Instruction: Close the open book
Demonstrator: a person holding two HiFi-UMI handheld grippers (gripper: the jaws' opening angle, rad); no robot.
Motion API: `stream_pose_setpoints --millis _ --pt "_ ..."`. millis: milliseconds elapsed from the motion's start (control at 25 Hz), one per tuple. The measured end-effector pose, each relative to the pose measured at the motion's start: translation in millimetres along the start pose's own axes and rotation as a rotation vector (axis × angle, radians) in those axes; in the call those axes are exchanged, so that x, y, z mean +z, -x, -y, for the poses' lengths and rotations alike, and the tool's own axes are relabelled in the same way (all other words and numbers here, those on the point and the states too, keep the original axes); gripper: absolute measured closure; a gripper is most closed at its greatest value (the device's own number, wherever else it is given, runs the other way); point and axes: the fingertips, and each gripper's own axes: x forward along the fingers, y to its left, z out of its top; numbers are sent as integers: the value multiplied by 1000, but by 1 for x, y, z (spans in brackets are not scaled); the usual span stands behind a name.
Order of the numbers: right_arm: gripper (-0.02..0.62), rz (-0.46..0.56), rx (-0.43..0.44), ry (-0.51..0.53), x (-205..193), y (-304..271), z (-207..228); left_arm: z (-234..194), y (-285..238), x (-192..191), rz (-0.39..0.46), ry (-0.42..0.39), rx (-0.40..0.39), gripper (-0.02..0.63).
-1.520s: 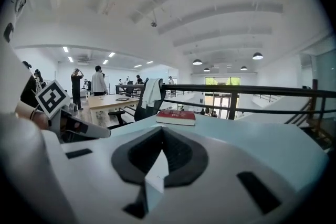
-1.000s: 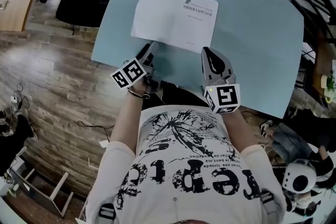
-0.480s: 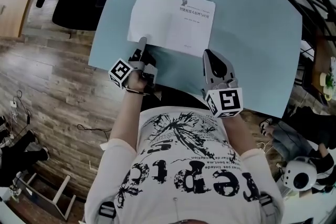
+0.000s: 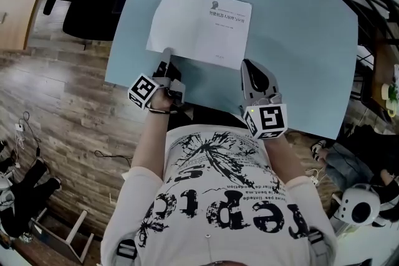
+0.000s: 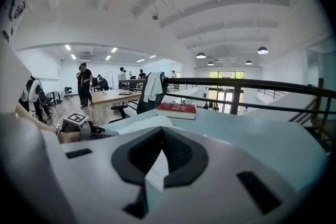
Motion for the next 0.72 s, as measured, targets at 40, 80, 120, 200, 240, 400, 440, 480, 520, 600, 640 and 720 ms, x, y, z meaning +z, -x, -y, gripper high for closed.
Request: stream_pose_setpoints --millis 40,80,120,200,240,400,440,480,520,600,640,720 --pt "584 6 0 -2 1 0 1 5 1 -1 -12 -66 -3 575" --pt "584 15 0 -5 3 0 1 11 1 -2 -24 -124 -8 577" --pt "584 25 1 -8 5 1 2 16 2 -3 -35 -170 -14 580" --pt "584 41 3 -14 9 2 4 27 3 -7 -54 -244 -28 581" --pt "584 48 3 -17 10 3 5 33 3 -9 -63 -288 -33 581" --pt "584 64 2 -31 10 8 10 60 3 -28 -122 -564 -49 581" --pt "584 68 -2 -34 10 9 12 66 3 -34 -139 -636 -54 581" --pt "584 73 -6 -37 9 11 14 71 2 -41 -156 -695 -58 581" --pt "584 78 -12 -41 9 13 17 74 1 -48 -171 -737 -63 581" --pt "584 90 -23 -49 9 18 22 79 0 -61 -200 -779 -70 581" --pt "584 94 -28 -52 10 20 24 81 -1 -67 -214 -794 -72 581" --pt "584 98 -38 -58 10 25 28 85 -3 -80 -248 -850 -78 581"
